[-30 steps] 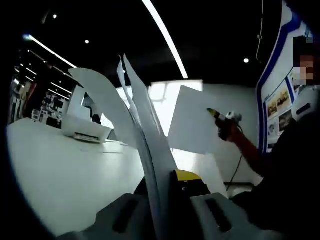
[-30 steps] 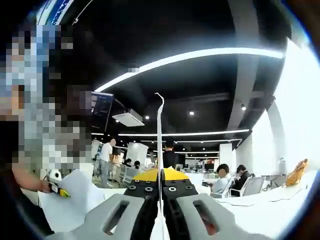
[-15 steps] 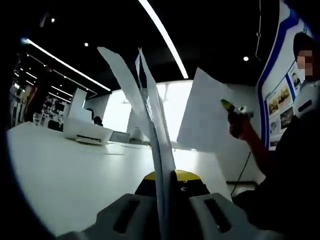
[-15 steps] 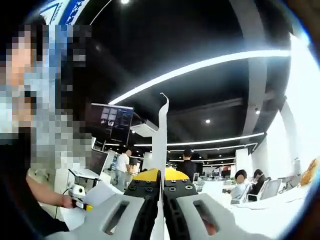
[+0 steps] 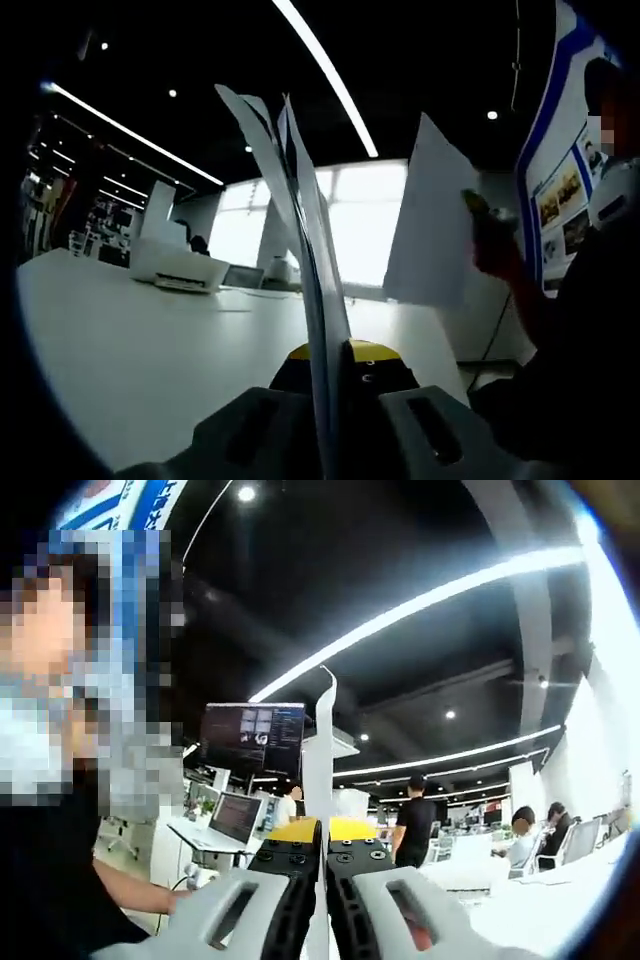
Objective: Organize the stack of printing papers by aligning and flattening the scattered papers on the table
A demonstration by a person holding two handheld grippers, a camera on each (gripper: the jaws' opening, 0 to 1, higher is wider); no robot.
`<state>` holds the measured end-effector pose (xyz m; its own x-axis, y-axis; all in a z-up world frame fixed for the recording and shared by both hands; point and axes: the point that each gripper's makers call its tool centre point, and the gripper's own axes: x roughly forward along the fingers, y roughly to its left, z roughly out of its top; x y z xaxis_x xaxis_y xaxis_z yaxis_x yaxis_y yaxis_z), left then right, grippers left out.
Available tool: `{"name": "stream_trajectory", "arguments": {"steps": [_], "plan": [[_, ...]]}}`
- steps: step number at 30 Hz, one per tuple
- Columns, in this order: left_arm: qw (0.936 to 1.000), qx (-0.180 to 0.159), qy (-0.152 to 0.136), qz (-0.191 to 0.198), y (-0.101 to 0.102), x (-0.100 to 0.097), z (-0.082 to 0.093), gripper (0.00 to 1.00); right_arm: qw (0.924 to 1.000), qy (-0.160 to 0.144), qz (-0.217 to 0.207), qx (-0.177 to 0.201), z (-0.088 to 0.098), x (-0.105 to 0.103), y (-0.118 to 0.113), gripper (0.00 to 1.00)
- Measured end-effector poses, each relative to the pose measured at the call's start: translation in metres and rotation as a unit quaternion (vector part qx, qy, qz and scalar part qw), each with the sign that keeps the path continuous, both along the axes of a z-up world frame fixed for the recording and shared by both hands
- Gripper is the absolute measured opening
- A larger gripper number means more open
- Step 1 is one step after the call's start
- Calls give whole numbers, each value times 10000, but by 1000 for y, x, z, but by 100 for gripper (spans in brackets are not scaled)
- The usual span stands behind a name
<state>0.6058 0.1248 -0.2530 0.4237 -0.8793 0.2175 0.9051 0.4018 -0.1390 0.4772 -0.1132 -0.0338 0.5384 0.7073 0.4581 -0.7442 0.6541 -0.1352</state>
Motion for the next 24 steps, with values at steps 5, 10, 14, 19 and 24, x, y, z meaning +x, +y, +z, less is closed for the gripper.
{"name": "stream_trajectory", "arguments": {"steps": [5, 10, 14, 19, 24], "plan": [[10000, -29, 16, -2, 1, 0, 1, 6, 9998, 73, 164, 32, -3, -2, 3, 0], [9999, -97, 43, -1, 2, 1, 2, 6, 9992, 108, 386, 54, -3, -8, 9, 0], [9999, -153, 52, -13, 2, 0, 3, 6, 9979, 272, 573, 161, -7, -6, 15, 0], [9999, -97, 77, 8, 2, 1, 1, 6, 9948, 446, 890, 198, -11, -11, 32, 0], [9999, -133, 80, 6, 2, 1, 2, 6, 9926, 650, 1001, 222, -19, -7, 36, 0]]}}
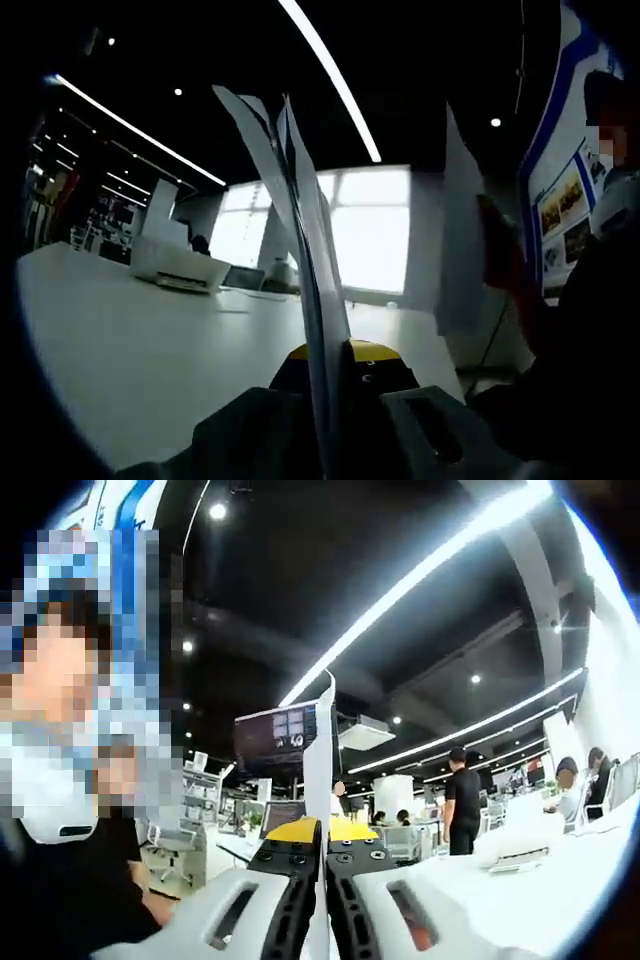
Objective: Organize the stack of printing papers by aligning and flattening the scattered papers on the table
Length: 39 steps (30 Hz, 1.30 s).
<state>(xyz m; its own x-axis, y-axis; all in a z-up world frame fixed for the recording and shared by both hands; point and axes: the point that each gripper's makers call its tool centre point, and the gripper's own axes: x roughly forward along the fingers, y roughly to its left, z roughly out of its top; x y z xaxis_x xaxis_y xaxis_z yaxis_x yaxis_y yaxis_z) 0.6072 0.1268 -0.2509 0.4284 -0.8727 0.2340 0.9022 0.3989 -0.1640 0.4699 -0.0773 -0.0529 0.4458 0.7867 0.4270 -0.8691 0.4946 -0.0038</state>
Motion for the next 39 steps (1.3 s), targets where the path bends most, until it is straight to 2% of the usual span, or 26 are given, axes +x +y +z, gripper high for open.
{"name": "stream_trajectory", "arguments": {"steps": [1, 6, 16, 19, 24, 33, 39], "plan": [[10000, 30, -19, 16, 0, 0, -1, 6, 9999, 138, 53, 29, -4, 3, 0, 0], [9999, 77, -53, 41, -1, 0, -1, 6, 9996, 266, 129, -8, -14, 6, 2, 0], [9999, -99, 92, 34, 2, 1, 2, 6, 9959, 836, 322, -134, -37, 20, 6, 0], [9997, -168, 157, 12, 2, 2, 3, 6, 9939, 1042, 366, -67, -41, 25, 5, 0], [9997, -194, 168, -7, 2, 1, 3, 6, 9928, 1141, 372, -21, -44, 34, 2, 0], [9996, -235, 179, -50, 2, 0, 4, 6, 9891, 1412, 370, -170, -64, 53, 12, 0], [9995, -249, 178, -63, 3, 1, 4, 6, 9887, 1447, 242, -317, -72, 67, 17, 0]]}}
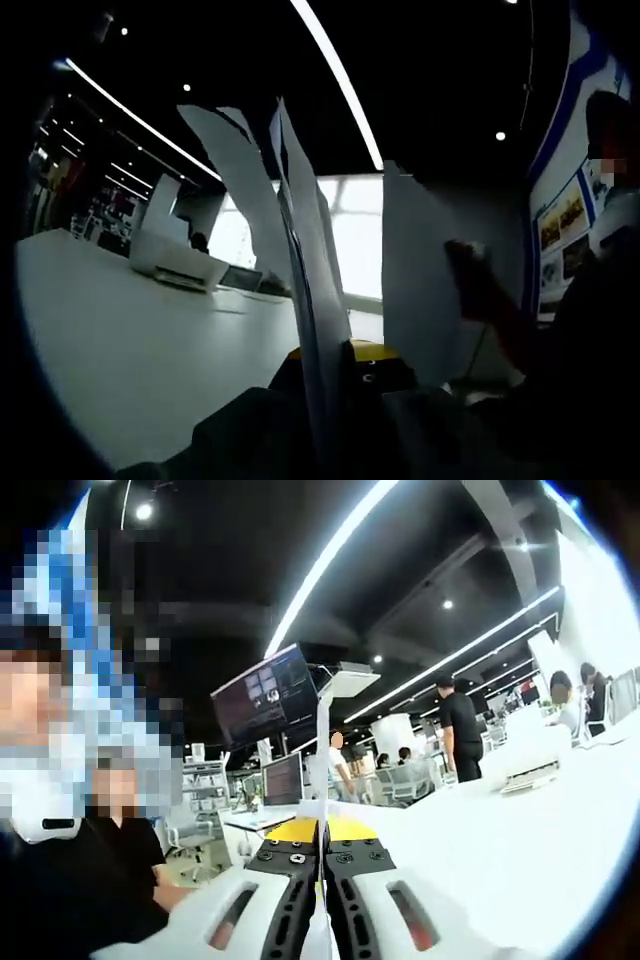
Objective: Organize the stack of printing papers by aligning and flattening the scattered papers on the table
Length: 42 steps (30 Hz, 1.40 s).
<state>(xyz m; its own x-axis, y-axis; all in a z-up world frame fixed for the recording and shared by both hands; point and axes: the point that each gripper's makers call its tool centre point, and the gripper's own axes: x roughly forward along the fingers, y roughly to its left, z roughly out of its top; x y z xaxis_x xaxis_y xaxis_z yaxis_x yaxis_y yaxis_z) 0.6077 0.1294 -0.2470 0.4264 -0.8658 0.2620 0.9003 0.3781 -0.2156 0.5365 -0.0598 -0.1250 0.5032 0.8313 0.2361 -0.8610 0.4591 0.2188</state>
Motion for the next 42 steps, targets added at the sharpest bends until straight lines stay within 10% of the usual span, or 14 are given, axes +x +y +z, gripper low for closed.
{"name": "stream_trajectory", "arguments": {"steps": [23, 42], "plan": [[9999, 2, -53, -99, 0, -3, 1, 6, 9977, 638, 88, 229, -32, 60, 14, 0], [9990, -223, 281, -281, 1, -2, 3, 9, 9949, 949, 272, 227, -57, 69, 42, 0]]}}
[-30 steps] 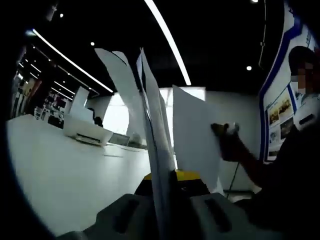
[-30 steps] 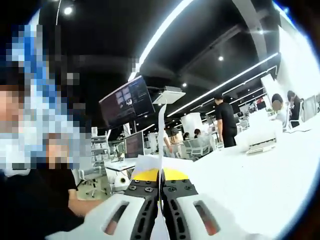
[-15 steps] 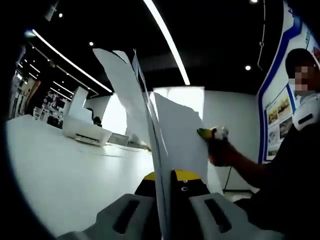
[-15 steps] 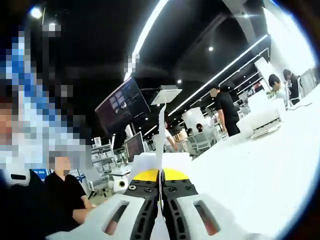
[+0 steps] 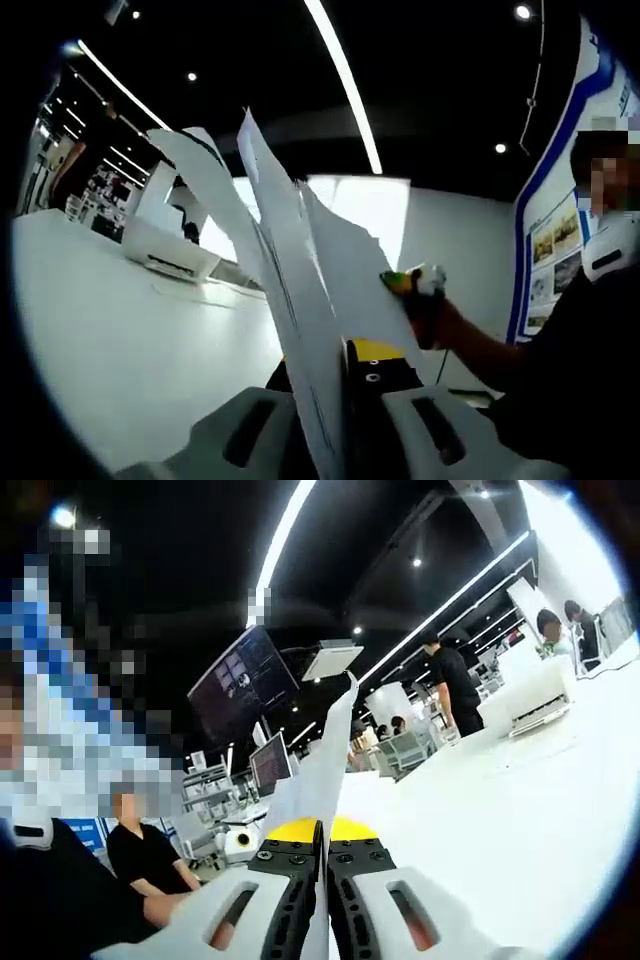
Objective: Organize the stack of printing papers by aligning and flattening the scattered papers on the table
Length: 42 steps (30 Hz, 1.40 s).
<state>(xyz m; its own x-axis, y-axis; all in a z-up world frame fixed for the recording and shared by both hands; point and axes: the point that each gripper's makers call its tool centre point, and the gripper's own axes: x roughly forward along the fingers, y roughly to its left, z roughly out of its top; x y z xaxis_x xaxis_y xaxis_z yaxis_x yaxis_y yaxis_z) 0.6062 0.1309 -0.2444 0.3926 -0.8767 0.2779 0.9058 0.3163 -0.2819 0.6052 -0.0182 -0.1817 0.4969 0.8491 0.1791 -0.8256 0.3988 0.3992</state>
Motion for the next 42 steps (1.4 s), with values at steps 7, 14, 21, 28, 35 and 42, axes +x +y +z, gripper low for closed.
{"name": "stream_trajectory", "arguments": {"steps": [7, 14, 21, 28, 35, 42], "plan": [[9999, -55, 83, -56, -2, 0, 0, 11, 9999, 41, -24, -93, -8, 6, 6, 0], [9998, -83, 165, -56, -2, 1, 0, 14, 9998, 169, -96, -85, -23, 9, 23, 0], [9998, -93, 190, -33, -1, 2, 0, 14, 9988, 409, -279, -65, -45, 16, 38, 0], [9998, -64, 187, 16, 0, 3, -1, 14, 9918, 930, -857, 163, -71, 26, 39, 0], [9998, -59, 197, 31, 0, 3, -1, 14, 9872, 1181, -1027, 296, -78, 20, 49, 0], [9997, -115, 197, 69, 1, 4, 0, 18, 9857, 1274, -916, 614, -68, 13, 56, 0]]}}
